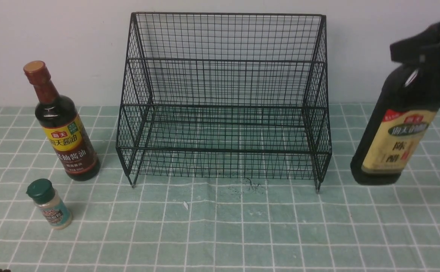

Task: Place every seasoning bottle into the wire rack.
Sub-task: Use the right arm to put the condiment bottle back on the shelf

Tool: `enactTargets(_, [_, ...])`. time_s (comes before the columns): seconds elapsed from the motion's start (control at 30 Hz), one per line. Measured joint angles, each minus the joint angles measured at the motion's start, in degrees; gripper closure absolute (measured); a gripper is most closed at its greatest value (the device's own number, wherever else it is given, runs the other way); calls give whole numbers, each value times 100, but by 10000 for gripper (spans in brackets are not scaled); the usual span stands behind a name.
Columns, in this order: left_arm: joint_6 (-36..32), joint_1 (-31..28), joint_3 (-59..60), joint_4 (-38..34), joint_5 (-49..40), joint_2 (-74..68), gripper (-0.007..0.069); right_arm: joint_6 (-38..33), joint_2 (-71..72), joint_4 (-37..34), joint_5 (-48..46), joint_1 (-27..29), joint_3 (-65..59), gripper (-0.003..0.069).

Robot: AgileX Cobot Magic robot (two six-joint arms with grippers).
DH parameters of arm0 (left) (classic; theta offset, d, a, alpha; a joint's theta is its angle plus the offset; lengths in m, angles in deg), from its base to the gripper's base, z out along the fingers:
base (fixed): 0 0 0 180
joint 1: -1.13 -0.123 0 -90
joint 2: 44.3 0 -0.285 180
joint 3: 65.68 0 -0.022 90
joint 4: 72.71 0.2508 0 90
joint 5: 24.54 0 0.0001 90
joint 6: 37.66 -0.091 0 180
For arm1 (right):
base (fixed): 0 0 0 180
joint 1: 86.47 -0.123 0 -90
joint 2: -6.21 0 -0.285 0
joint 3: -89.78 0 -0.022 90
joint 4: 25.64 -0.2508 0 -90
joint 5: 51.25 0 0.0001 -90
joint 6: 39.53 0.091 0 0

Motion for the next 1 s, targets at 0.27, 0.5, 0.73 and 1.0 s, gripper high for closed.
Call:
enactTargets(0.27, [0, 0, 0, 0, 0, 0, 631, 5, 6, -518, -191, -346, 918, 347])
enactTargets(0.5, [0, 0, 0, 0, 0, 0, 631, -19, -699, -720, 1074, -1404, 1479, 347])
enactTargets(0.73, [0, 0, 0, 0, 0, 0, 631, -33, -1584, -827, 2459, -1689, 1597, 347])
enactTargets(1.0, [0, 0, 0, 0, 0, 0, 631, -81, -2239, -818, 2857, -1684, 1597, 347])
